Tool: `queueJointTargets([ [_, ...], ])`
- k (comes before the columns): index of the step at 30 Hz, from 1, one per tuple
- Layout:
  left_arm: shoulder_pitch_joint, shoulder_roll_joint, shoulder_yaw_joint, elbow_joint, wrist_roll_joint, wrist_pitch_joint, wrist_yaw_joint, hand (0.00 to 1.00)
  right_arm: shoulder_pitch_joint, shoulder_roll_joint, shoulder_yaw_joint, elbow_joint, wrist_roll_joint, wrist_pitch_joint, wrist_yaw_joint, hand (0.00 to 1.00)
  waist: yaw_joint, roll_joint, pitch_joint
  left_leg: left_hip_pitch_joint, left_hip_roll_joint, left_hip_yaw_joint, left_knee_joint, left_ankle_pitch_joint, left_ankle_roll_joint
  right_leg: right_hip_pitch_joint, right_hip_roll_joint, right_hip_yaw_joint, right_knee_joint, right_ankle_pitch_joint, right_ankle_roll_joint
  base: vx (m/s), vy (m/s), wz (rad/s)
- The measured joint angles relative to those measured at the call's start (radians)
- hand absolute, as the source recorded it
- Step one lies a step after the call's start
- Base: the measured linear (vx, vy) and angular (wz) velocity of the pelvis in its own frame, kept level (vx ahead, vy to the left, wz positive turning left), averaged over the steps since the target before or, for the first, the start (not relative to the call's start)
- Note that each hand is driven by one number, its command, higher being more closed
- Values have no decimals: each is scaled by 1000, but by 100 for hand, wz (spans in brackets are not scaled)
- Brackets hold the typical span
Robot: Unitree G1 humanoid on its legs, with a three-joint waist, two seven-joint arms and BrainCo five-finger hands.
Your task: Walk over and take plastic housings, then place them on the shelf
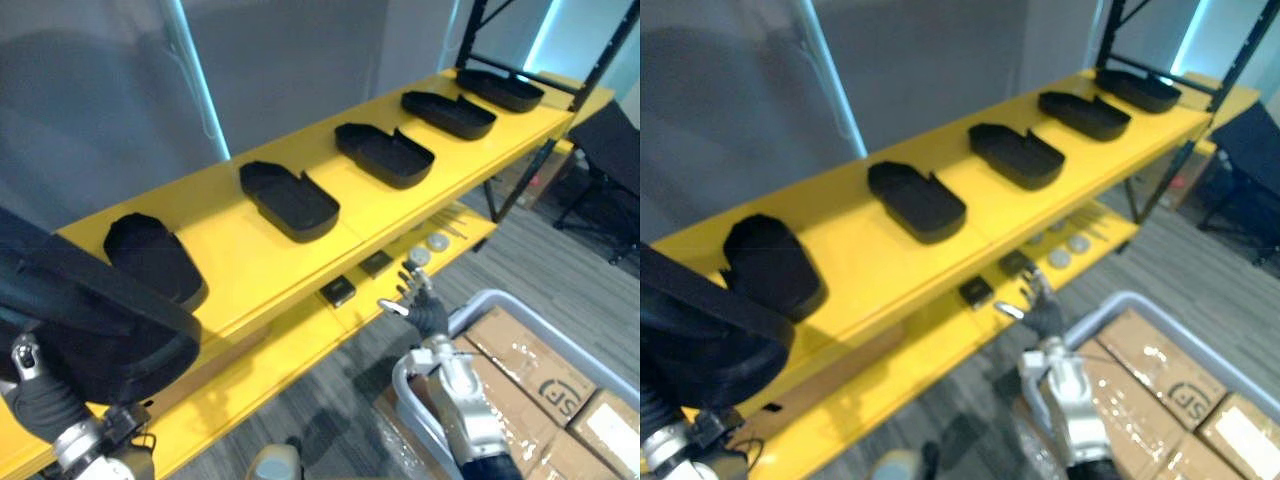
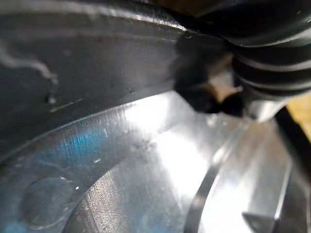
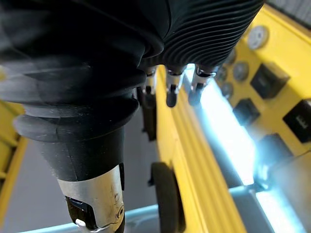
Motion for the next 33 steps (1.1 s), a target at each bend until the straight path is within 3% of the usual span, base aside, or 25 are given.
queueJointTargets([
  [4, -13, 23, -46, 0, 0, 25, -2, 100, 56, 20, -22, -44, 0, -27, 40, 0, -40, -2, 1, -3, -21, -54, -9, 2, 10, -2, -8, 73, 44, 0, -7, 50, 69, 38],
  [7, -67, 56, -102, 6, 22, 56, -17, 100, 101, 21, -58, -81, 0, -54, 50, 0, -62, 0, 0, -23, -40, -169, -53, 47, 17, -42, -8, 211, 160, -42, -75, 20, 21, 100],
  [9, -96, 72, -110, 20, 22, 63, -18, 100, 96, 20, -75, -91, 1, -71, 56, 0, -74, 1, 2, -52, -49, -243, -76, 88, 11, -51, -2, 236, 196, -81, -95, 11, -91, 118],
  [15, -76, 83, -144, 50, 20, 83, -23, 100, 32, 4, -99, -92, 0, -131, 74, 0, -62, 49, 46, -91, -29, -291, -48, 131, -18, 7, 58, 202, 160, -125, -45, -61, -133, 52],
  [17, -67, 83, -156, 54, 19, 83, -56, 100, 35, -3, -110, -93, -1, -160, 73, 0, -65, 59, 60, -92, -26, -281, -54, 152, -21, 23, 73, 198, 146, -145, -44, -130, -72, 23],
  [20, -73, 86, -156, 92, -10, 81, -92, 100, 37, -16, -110, -92, -3, -182, 49, 0, -66, 60, 65, -100, -15, -234, -93, 183, -42, 19, 73, 204, 115, -196, -10, -140, -48, -4],
  [22, -72, 86, -155, 135, -23, 81, -98, 100, 39, -18, -111, -91, -3, -199, 32, 0, -78, 80, 88, -98, 7, -206, -92, 189, -39, 18, 84, 212, 108, -200, -9, -179, -5, -18],
  [28, -72, 87, -151, 142, -20, 73, -87, 100, 39, -15, -113, -91, 4, -220, 41, 0, -85, 69, 91, -104, 18, -129, -92, 198, -28, -11, 69, 226, 131, -217, -12, -107, 39, -4],
  [31, -80, 87, -148, 141, -17, 72, -82, 100, 39, 4, -113, -91, 19, -220, 54, 0, -84, 60, 86, -127, -15, -132, -80, 199, -13, -15, 40, 211, 131, -217, 4, 39, 82, 18],
  [33, -94, 87, -143, 136, -7, 72, -82, 100, 39, 20, -112, -90, 18, -220, 54, 0, -71, 40, 75, -126, -48, -134, -78, 194, -3, -3, 12, 202, 129, -209, 20, 103, 68, 19],
])
